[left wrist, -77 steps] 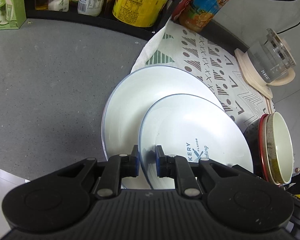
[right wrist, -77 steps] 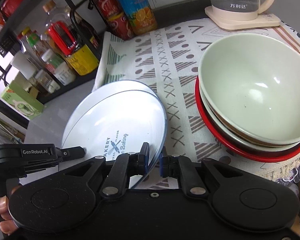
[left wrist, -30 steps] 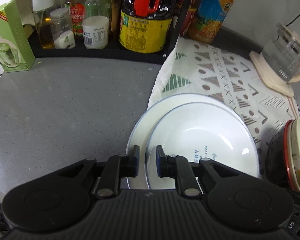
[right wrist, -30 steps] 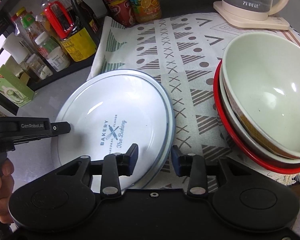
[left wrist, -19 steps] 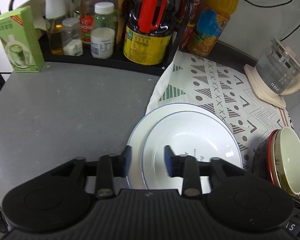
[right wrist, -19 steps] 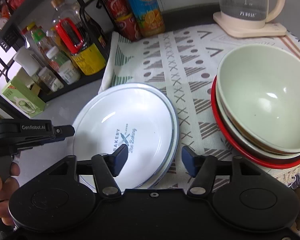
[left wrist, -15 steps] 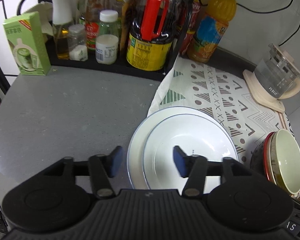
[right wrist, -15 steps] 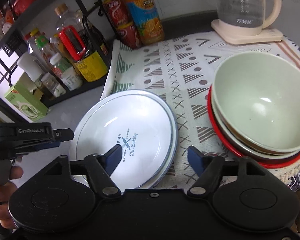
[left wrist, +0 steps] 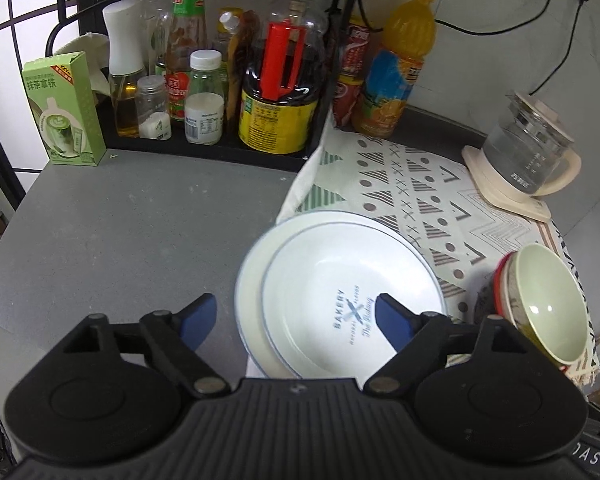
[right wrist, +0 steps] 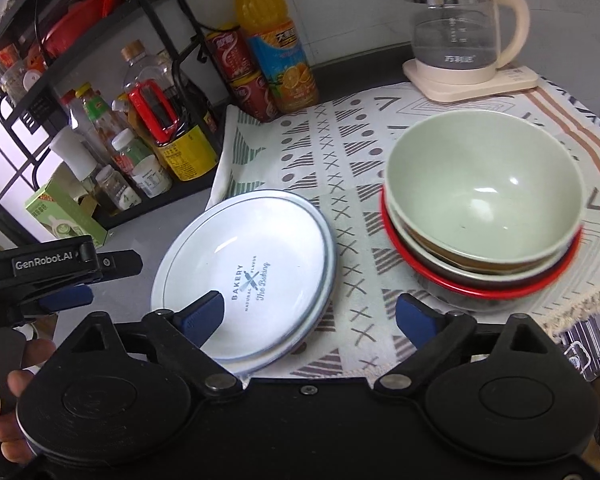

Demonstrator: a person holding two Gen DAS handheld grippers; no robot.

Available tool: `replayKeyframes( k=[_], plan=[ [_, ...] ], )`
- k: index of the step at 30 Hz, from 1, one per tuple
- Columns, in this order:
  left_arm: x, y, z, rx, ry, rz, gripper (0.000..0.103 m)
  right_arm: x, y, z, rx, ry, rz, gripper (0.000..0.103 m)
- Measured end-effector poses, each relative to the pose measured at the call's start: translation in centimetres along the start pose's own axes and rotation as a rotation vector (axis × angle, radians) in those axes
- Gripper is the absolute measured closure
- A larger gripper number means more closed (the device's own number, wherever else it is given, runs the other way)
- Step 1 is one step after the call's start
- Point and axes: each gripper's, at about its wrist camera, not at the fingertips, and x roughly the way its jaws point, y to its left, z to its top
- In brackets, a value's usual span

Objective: Organize plates and bowls
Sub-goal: 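Withdraw both grippers up from the plate stack, then move both grippers to the green bowl stack's rim and close on it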

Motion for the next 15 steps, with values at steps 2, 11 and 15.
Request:
replayKeyframes(
  k=[2,11,15],
  plan=[
    [-0.4,-0.7,-0.3,0.007,0.0,-0.012,0.014,-0.7,-0.6,-0.3,0.009,-0.013,-0.006,0.005],
    [-2.4,-4.5,-2.3,0.015,-0.031,-0.091,0.008,-5.1,-4.5,-1.3,0.067,-0.101,-0.041,0.0],
    [-2.6,-5.8,-2.9,0.023,-0.023,-0.113,0.008,-6.4,-6.2,-1.7,0.091,-0.122,-0.061,0.0]
  ],
)
